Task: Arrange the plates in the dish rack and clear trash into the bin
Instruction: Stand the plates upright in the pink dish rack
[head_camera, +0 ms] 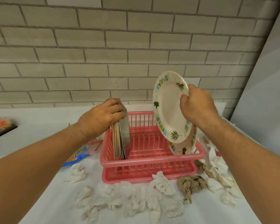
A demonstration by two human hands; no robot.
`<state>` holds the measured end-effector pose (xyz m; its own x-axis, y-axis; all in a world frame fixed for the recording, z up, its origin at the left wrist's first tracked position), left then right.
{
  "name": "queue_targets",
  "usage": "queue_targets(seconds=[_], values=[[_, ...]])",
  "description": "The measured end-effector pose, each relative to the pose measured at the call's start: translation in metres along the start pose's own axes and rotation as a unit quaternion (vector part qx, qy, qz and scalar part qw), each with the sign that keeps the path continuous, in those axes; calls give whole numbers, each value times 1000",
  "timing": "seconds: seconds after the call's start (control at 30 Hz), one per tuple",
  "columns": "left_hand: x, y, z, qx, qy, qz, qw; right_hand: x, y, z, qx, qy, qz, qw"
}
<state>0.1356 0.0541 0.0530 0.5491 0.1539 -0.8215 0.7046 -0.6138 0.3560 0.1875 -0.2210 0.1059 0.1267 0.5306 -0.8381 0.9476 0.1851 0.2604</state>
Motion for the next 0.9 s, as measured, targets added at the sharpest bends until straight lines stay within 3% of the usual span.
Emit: queue_targets(seconds=[0.3,0.73,0.9], values=[[26,-5,3,-68,-109,-45,991,5,1,-8,45,-48,-4,998],[32,-15,16,-159,-138,-42,977,55,-11,18,85,-10,-66,994],[39,-13,11,-141,-97,-58,984,47,-6,18,78,-67,-107,989]])
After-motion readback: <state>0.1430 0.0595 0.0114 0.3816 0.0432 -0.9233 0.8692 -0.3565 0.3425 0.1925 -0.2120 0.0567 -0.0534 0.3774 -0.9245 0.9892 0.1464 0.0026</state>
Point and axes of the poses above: each hand's wrist, its own y-axis towards the middle knuckle, its own x-axis out of the palm, z = x × y, the point moved 2 cm from there along y, towards the middle knuckle, and after that the axes turned 14 degrees about -z, right-handed, at the moved point
